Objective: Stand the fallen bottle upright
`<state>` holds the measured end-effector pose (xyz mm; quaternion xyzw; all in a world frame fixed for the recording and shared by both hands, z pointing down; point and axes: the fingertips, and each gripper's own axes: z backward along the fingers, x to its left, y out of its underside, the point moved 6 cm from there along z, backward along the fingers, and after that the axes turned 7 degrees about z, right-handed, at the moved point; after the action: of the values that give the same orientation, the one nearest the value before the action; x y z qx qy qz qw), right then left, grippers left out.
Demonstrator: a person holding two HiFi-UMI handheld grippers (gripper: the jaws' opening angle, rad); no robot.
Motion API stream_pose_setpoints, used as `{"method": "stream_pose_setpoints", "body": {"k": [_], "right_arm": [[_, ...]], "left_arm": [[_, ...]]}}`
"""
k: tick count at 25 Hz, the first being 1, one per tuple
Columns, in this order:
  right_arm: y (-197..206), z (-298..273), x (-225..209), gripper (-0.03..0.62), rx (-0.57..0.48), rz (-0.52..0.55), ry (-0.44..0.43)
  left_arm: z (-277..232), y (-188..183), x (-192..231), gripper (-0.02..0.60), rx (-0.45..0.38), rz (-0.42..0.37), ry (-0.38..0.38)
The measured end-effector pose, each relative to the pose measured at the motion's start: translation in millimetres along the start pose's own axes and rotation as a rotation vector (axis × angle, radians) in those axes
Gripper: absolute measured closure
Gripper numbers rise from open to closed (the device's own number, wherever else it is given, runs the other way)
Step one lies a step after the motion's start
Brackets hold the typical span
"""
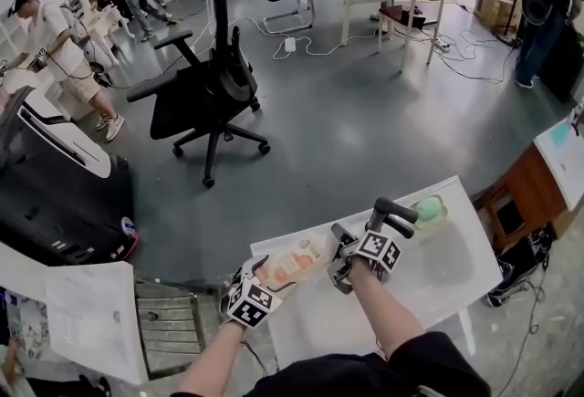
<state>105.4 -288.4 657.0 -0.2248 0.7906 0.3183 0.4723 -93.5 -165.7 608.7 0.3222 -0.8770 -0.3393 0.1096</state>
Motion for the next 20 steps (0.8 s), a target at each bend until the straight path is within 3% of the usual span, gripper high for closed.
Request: {"method": "stream_pose_setpoints", "body": {"k": [7, 16, 20], "right_arm": [[-2, 17, 12, 0.485, -0.036, 0.044, -0.025], [-27, 46, 64, 0.49, -0.103, 0.245, -0.053], [-31, 59, 76, 0.493, -0.13, 0.287, -0.053]], "left_arm": [[4, -1, -2, 0.189, -0.017, -0.012, 0.01], [6, -16, -6, 0.192, -0.115, -0.004, 0.019], [5, -21, -7, 0.192, -0.142, -0.012, 0.036]]}}
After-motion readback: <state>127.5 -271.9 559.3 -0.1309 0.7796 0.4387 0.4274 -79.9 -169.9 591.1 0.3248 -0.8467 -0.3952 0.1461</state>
